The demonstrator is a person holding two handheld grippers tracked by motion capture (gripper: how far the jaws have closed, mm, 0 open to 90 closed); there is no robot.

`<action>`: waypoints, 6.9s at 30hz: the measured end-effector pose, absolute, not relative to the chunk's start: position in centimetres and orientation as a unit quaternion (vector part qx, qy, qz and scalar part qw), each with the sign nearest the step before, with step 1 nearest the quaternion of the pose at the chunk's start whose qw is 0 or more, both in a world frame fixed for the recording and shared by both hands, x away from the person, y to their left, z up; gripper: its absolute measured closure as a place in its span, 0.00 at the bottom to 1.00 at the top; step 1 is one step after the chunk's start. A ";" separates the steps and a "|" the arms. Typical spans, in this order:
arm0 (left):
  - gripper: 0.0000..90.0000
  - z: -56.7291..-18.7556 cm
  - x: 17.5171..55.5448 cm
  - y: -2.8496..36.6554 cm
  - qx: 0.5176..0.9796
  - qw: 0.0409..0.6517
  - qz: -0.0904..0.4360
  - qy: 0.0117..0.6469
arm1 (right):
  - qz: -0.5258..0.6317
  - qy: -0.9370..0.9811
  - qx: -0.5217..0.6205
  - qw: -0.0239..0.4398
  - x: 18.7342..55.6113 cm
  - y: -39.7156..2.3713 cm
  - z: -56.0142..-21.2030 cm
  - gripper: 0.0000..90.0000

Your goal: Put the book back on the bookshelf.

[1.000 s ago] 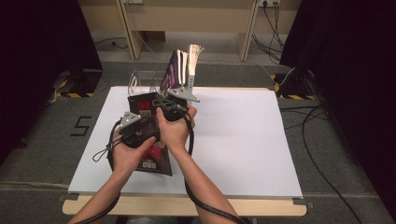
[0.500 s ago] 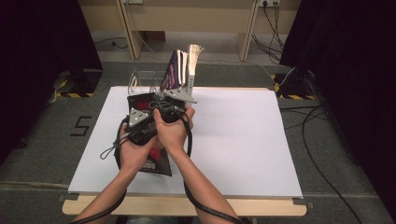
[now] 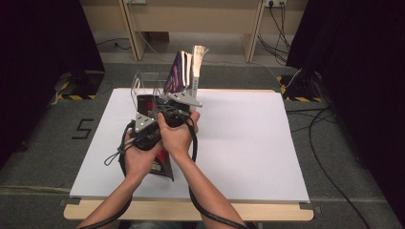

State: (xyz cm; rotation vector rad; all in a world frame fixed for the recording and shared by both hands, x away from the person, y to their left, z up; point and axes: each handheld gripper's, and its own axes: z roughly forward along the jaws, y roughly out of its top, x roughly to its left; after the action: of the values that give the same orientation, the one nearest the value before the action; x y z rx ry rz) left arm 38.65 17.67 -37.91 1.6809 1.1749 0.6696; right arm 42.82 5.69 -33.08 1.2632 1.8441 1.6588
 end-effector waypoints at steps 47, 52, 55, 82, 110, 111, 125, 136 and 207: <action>0.97 -36.7 35.4 22.6 0.626 0.527 0.308 0.485 | 0.581 0.663 0.431 0.191 43.1 -2.2 -32.3 0.63; 0.97 -36.2 35.4 23.1 0.621 0.530 0.320 0.481 | 0.568 0.668 0.438 0.200 43.1 -3.7 -33.0 0.62; 0.97 -35.9 35.5 23.6 0.618 0.531 0.328 0.477 | 0.562 0.665 0.445 0.208 43.1 -4.8 -33.3 0.63; 0.97 -34.9 38.0 26.3 0.583 0.553 0.391 0.449 | 0.499 0.640 0.530 0.247 42.3 -14.4 -40.0 0.62; 0.97 -33.4 39.8 27.5 0.555 0.570 0.401 0.454 | 0.463 0.630 0.574 0.241 39.6 -18.0 -46.5 0.61; 0.97 -33.4 39.8 27.5 0.556 0.569 0.401 0.454 | 0.464 0.630 0.576 0.238 39.6 -18.0 -46.6 0.61; 0.97 -33.2 40.9 27.5 0.549 0.571 0.411 0.452 | 0.464 0.630 0.575 0.240 39.6 -18.2 -46.7 0.61; 0.97 -33.0 41.6 27.5 0.545 0.571 0.414 0.453 | 0.461 0.631 0.576 0.241 39.5 -18.3 -46.8 0.62; 0.96 -37.0 49.6 29.3 0.499 0.565 0.444 0.484 | 0.450 0.636 0.584 0.227 39.7 -18.5 -47.8 0.62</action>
State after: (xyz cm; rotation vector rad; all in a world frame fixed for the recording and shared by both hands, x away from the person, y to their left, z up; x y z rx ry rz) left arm 49.58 29.26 -37.01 1.1725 1.1387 1.0454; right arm 39.74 -18.54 -47.85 1.6096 1.7532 1.2392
